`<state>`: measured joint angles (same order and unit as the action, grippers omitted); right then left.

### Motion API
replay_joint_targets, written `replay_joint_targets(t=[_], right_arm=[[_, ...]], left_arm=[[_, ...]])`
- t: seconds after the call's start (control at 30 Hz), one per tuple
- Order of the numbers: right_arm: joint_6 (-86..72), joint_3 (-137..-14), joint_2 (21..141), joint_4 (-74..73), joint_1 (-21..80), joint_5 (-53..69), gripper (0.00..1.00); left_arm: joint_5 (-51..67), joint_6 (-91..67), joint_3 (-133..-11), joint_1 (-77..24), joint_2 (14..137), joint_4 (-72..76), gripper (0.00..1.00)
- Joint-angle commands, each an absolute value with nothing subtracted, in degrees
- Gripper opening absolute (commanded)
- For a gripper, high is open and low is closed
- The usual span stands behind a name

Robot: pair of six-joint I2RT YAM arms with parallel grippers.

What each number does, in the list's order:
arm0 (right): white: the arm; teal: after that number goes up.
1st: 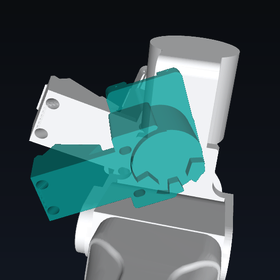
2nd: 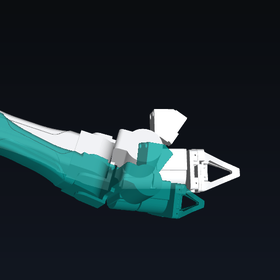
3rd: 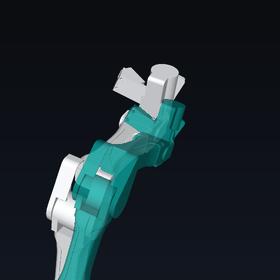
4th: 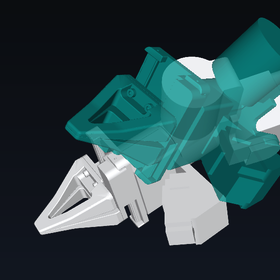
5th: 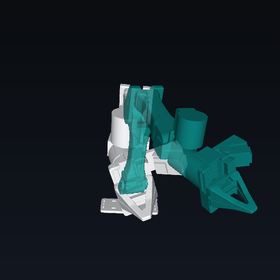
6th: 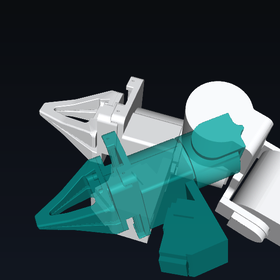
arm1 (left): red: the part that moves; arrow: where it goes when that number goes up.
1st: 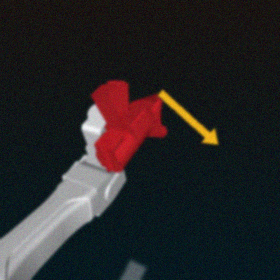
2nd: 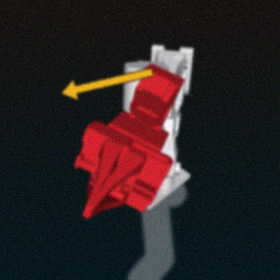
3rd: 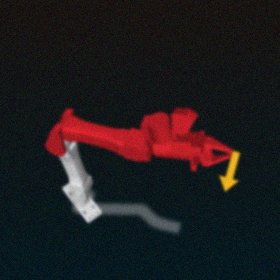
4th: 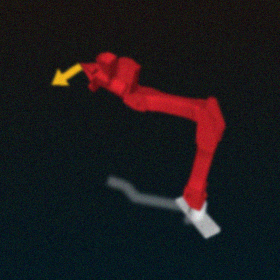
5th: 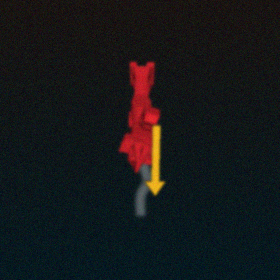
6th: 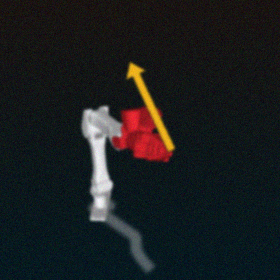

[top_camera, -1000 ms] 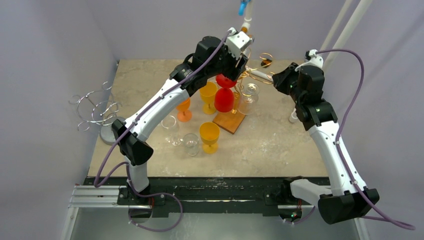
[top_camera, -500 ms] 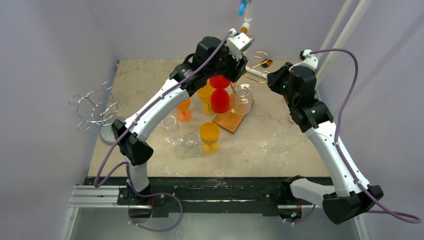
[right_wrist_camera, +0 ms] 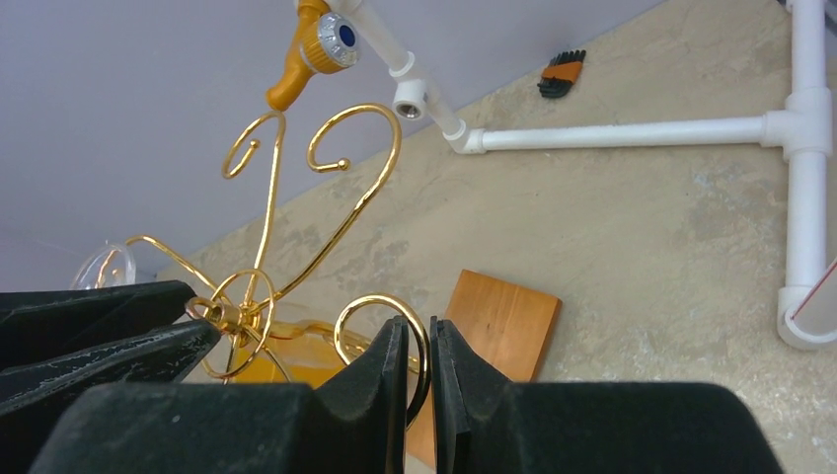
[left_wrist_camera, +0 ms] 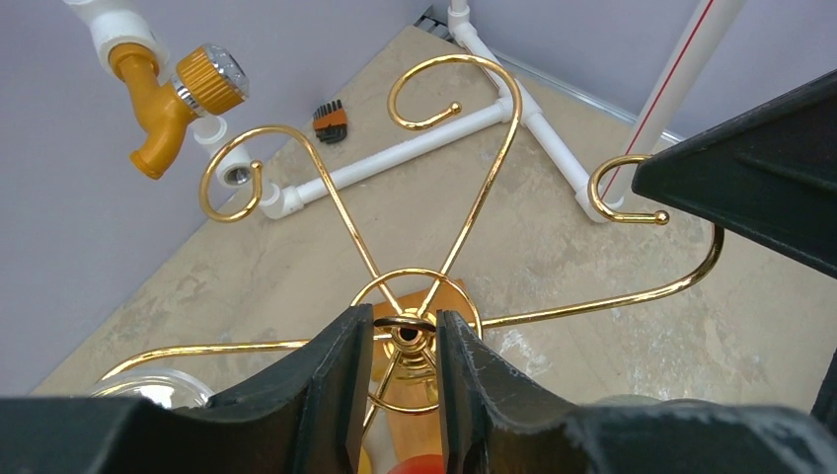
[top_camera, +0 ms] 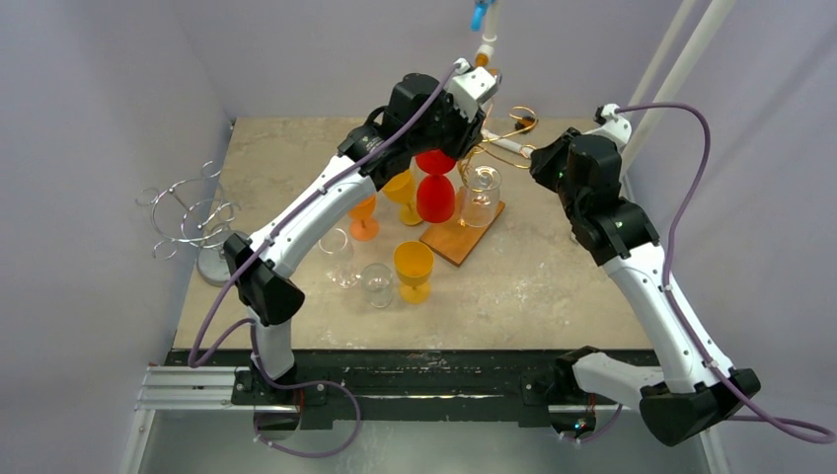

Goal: Place the wine glass upside down on the wine glass rack
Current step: Adjust the wine rack at the center of the board.

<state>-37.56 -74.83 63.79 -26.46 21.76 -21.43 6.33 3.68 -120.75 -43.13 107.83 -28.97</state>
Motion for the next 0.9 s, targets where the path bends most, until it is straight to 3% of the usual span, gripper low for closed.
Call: replay_joint_targets(t=[0.0,0.33,0.87], right_arm=[[-40.11,-73.09,62.99,-29.17,23.91,-18.37,0.03],[-42.12,-69.26,59.83,-29.02,26.41,-18.98,0.02],[-44.99,-66.19,58.12,-29.77,33.77,-22.53,0.0]], left_arm=[[7.49,1.55,-122.58,-43.1,108.11,-29.55,0.3],[9.57,1.0,-123.95,-44.07,110.36,-29.18,0.17],[9.78,2.7,-125.29,-45.19,111.94,-28.97,0.09]])
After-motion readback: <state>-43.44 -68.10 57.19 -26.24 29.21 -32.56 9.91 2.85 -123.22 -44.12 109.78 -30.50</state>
